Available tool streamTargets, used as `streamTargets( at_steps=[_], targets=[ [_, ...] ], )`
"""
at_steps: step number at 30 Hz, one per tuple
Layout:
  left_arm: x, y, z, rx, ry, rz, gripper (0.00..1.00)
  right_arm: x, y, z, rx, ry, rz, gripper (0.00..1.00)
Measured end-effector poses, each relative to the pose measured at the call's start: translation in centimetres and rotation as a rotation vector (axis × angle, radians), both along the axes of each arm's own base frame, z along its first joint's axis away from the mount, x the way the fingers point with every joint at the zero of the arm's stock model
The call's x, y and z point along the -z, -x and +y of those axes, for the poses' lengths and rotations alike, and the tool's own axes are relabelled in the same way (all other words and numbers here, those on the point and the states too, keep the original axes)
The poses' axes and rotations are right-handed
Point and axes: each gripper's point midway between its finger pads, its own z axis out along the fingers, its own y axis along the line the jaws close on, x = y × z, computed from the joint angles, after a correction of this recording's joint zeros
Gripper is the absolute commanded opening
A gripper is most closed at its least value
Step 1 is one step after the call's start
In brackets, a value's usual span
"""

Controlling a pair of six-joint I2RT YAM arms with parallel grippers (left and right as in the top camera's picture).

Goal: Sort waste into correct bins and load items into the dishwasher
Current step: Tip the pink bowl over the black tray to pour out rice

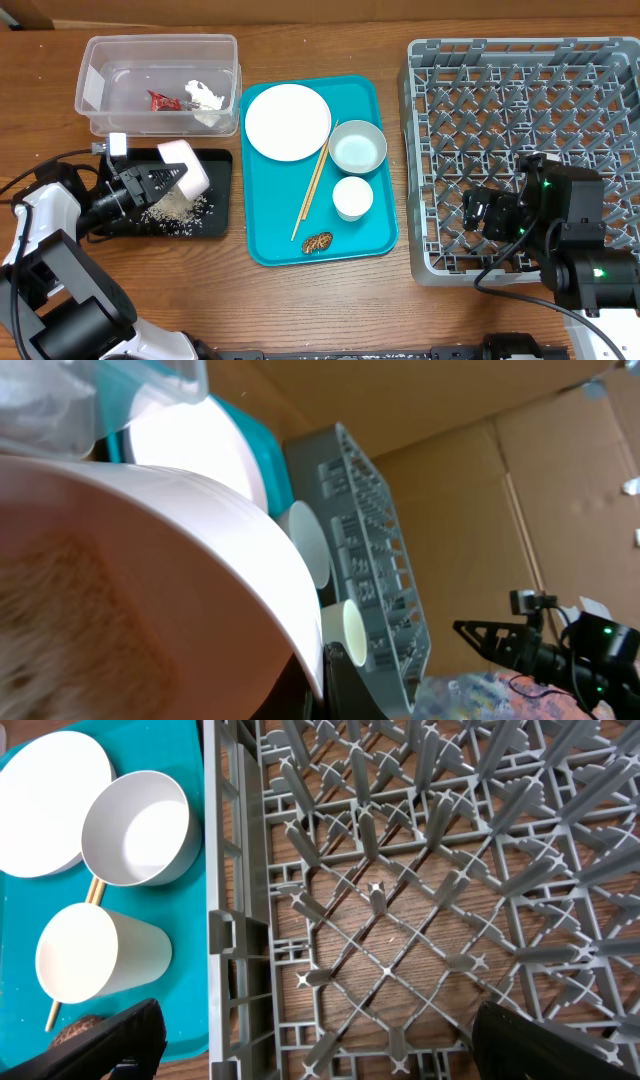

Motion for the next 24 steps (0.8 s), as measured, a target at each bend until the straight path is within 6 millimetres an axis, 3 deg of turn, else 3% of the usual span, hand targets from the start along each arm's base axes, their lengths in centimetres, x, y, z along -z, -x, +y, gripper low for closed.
streamTargets(
  at_steps=[24],
  targets=[
    [-1.04, -0.28, 0.13, -0.008, 0.033, -0.06, 0.04, 0.01, 0.01, 0.0, 0.0, 0.0, 0.001, 1.0]
  ],
)
